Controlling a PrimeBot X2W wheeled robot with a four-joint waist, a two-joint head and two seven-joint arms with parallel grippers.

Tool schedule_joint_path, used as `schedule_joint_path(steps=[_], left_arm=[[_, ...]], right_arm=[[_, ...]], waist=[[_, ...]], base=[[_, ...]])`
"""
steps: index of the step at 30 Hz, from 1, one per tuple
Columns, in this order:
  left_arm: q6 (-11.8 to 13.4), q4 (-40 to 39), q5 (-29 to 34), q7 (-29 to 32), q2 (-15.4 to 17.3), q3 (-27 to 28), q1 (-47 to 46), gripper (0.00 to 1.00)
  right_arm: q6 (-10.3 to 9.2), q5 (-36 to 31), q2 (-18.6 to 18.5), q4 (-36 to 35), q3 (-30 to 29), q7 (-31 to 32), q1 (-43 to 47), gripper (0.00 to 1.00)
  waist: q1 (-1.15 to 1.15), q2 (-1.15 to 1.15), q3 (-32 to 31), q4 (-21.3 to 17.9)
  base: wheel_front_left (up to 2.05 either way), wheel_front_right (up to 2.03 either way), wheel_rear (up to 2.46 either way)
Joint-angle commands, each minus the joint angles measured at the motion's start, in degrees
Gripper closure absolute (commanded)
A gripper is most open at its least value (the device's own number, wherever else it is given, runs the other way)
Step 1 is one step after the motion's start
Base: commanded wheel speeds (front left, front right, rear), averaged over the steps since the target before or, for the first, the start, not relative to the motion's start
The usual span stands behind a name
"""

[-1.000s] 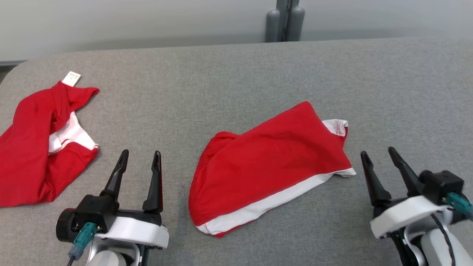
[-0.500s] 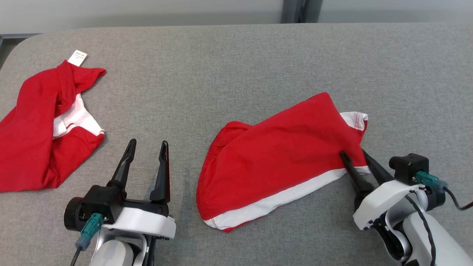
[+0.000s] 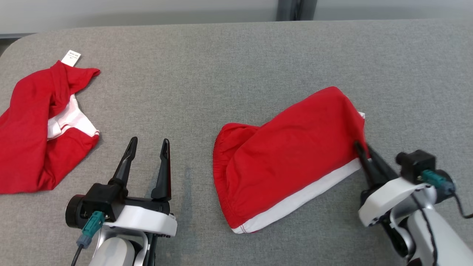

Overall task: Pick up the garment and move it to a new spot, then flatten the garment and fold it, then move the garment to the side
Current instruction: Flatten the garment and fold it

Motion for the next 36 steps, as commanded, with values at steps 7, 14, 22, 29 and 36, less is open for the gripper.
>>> schedule_joint_path(steps=[7,14,22,29,36], left_arm=[[-0.65,0.72,0.25,-0.38,-0.23,-0.22,-1.81,0.0],[-0.69,1.05,0.42,-0.45,-0.32,-0.16,-2.06,0.0],[-0.88,1.33,0.49,-0.45,-0.37,-0.28,-1.58,0.0],[-0.85,1.69,0.36,-0.46,-0.02,-0.22,-0.26,0.0],[-0.21,1.69,0.25,-0.47,0.63,0.0,1.06,0.0]], right_arm=[[0.01,-0.34,3.25,2.84,5.85,0.92,1.4,1.0],[0.01,1.65,4.89,7.13,7.74,-0.56,0.84,0.79],[0.06,3.61,5.78,7.35,9.8,-3.09,0.98,0.0],[0.02,2.83,5.69,3.2,7.41,-5.22,2.9,0.0],[0.02,1.38,4.84,-4.13,1.98,-5.79,6.75,0.0]], waist=[[0.0,0.0,0.58,0.59],[0.0,0.0,0.68,0.68],[0.0,0.0,-0.07,0.16],[0.0,0.0,-1.8,-0.93],[0.0,0.0,-3.85,-2.04]], base=[[0.0,0.0,0.0],[0.0,0.0,0.0],[0.0,0.0,0.0],[0.0,0.0,0.0],[0.0,0.0,0.0]])
